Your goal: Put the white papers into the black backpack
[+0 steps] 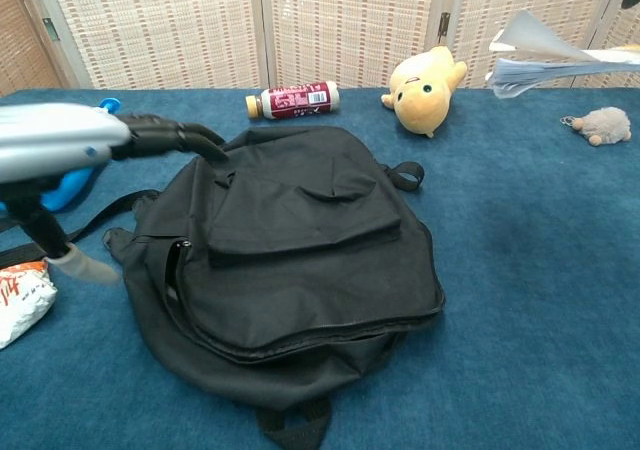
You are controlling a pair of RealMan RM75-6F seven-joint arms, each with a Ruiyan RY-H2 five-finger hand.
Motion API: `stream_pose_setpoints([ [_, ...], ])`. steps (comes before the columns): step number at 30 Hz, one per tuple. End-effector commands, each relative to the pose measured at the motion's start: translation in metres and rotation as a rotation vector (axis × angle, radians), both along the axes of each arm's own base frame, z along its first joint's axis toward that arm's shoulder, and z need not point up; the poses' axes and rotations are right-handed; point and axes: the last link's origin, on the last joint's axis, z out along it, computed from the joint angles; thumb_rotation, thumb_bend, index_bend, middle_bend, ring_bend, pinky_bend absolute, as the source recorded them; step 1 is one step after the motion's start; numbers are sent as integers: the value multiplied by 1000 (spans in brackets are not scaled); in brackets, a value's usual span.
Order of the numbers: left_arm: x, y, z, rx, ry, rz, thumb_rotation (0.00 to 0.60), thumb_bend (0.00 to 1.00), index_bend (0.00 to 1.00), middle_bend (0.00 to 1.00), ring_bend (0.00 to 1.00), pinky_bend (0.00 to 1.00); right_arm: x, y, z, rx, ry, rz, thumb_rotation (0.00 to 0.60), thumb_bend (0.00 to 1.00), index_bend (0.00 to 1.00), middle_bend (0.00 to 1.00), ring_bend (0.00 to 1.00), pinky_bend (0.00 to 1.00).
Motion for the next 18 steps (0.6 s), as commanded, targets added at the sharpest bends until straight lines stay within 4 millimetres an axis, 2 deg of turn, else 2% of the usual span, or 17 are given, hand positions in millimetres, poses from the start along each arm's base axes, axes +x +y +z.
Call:
stream_pose_setpoints([
  [1,10,5,-22,-61,4,-8,600,122,143,57,48,4,3,1,1,3,9,6,600,359,794,400,273,109],
  [7,20,15,-49,-99,0,20,600,122,163,57,47,4,4,2,1,6,17,9,600,359,794,400,274,109],
  [12,22,25,-62,-105,-8,69,600,122,172,57,47,5,3,3,0,12,20,5,600,359,794,399,274,109],
  [18,20,24,-72,-141,21,103,600,123,175,57,43,4,1,4,0,14,22,-2,600,359,794,399,274,109],
])
